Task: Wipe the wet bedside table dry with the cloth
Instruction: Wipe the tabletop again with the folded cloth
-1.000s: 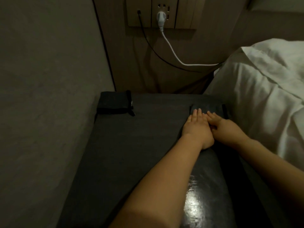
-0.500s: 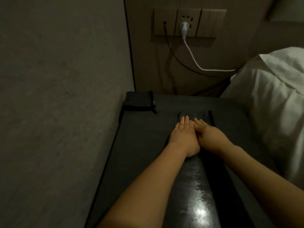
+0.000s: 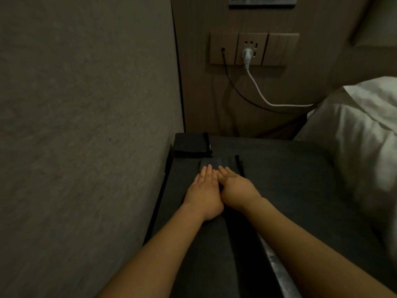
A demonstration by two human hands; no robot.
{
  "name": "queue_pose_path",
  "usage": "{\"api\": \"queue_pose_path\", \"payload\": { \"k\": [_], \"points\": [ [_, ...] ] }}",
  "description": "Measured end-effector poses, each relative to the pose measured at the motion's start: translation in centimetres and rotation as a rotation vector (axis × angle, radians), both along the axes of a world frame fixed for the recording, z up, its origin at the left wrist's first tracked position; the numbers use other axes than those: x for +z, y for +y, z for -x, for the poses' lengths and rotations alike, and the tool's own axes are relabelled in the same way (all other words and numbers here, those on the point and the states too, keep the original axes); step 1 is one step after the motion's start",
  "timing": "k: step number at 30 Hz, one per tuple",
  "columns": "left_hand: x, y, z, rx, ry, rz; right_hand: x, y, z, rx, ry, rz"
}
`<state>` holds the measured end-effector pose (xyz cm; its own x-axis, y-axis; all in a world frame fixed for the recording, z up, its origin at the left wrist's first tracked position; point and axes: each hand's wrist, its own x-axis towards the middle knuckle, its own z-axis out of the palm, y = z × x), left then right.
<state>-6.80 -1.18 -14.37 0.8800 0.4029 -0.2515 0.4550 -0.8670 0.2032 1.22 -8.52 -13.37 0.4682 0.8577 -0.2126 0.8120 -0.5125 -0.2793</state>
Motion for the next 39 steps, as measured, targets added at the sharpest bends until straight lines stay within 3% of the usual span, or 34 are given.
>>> {"api": "queue_pose_path", "payload": {
  "k": [21,31,39],
  "points": [
    [-0.6,2.7,6.0,0.22,-0.035,-0.036,-0.2,4.4,4.7,0.183,0.046,-0.019],
    [-0.5,1.9,7.6,0.204,-0.009,-0.09,-2.0,1.9,6.0,0.243,-0.104,-0.137],
    [-0.3,0.9,8.3,0.151,0.039,-0.12,-1.7,0.0,6.1,0.275,-0.094,-0.122]
  ]
}}
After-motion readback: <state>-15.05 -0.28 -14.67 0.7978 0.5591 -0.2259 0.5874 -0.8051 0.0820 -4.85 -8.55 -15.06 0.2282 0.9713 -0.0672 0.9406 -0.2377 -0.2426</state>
